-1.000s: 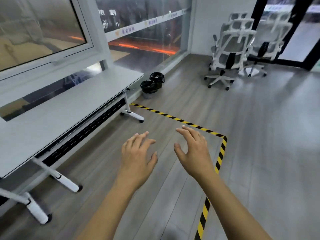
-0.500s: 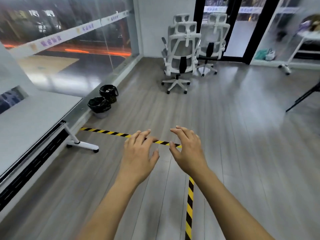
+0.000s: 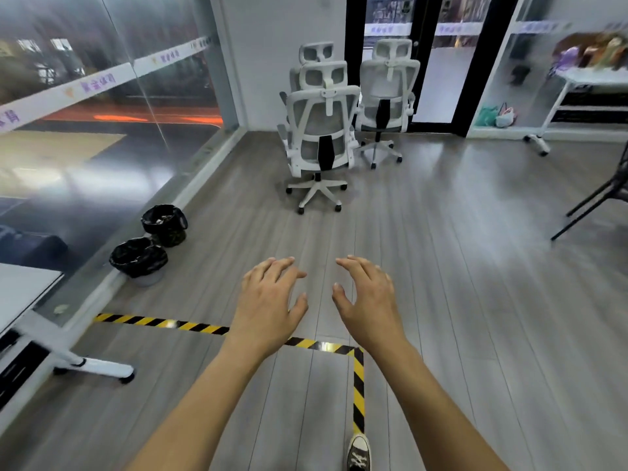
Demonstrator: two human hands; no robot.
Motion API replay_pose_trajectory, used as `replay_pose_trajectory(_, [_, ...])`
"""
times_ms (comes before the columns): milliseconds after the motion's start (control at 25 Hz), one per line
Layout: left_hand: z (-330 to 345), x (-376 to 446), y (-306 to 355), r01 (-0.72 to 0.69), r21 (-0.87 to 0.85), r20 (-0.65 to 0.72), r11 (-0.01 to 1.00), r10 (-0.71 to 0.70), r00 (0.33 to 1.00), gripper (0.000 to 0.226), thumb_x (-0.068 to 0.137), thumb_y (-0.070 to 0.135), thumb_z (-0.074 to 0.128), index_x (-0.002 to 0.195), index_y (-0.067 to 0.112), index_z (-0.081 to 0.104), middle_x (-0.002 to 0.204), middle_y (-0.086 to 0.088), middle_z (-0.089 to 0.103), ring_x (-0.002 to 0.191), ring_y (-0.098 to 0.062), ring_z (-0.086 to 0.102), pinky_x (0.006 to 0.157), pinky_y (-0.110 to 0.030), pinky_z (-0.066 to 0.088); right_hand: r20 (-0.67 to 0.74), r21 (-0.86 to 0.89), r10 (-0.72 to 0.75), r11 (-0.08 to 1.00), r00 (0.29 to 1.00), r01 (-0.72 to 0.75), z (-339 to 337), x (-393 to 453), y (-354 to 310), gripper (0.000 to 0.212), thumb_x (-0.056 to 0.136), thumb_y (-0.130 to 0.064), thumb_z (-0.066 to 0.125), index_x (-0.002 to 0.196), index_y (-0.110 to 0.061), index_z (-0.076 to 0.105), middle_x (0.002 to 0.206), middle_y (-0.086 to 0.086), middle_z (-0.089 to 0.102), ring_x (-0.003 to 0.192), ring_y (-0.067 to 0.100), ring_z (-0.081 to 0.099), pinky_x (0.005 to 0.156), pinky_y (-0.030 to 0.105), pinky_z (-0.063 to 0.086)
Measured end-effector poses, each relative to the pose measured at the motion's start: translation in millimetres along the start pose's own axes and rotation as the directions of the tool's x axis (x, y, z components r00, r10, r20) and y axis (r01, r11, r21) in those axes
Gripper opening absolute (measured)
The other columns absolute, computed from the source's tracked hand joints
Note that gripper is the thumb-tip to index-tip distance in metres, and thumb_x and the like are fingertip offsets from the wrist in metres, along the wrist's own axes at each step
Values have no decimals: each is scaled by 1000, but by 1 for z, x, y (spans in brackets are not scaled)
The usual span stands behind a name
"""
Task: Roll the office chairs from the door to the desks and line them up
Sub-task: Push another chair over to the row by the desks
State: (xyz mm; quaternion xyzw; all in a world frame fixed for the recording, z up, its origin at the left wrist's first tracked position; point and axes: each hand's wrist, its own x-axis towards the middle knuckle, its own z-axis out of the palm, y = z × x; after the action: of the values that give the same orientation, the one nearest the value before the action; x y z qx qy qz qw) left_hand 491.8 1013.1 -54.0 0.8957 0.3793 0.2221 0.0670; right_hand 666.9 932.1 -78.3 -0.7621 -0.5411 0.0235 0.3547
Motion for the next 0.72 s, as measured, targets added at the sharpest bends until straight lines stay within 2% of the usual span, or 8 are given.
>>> replay_pose_trajectory(80, [19, 65, 3, 11, 7, -5, 1000, -11, 1000, 36, 89, 42, 50, 121, 28, 59, 141, 4, 52, 138, -22, 37, 111, -40, 29, 13, -1, -19, 1000, 1000, 19, -1, 67, 29, 43, 98, -35, 56, 140, -28, 51, 144, -7, 50, 135, 14, 42, 119, 38, 21])
replay_pose_trajectory(200, [47, 158, 0, 35, 7, 0, 999, -35, 999, 34, 91, 39, 55, 124, 28, 58, 143, 4, 50, 139, -21, 35, 113, -39, 26, 27, 5, -32, 999, 999, 32, 1, 168, 66, 43, 99, -36, 53, 141, -30, 49, 146, -8, 48, 138, 13, 38, 120, 38, 17])
replay_pose_trajectory(480, [118, 355, -42, 85, 7, -19, 996, -84, 996, 34, 92, 40, 56, 125, 29, 57, 145, 5, 48, 141, -20, 32, 114, -36, 23, 15, 28, -102, 994, 995, 102, 45, 371, 144, 41, 96, -33, 58, 137, -27, 54, 139, -7, 54, 132, 13, 45, 116, 45, 31])
replay_pose_trajectory(720, [176, 546, -100, 84, -5, -8, 996, -84, 996, 36, 93, 41, 53, 127, 31, 55, 146, 6, 46, 142, -19, 30, 115, -36, 22, 48, 0, -73, 997, 996, 73, 90, 559, 197, 42, 97, -36, 57, 138, -30, 51, 141, -9, 50, 134, 13, 41, 117, 40, 31])
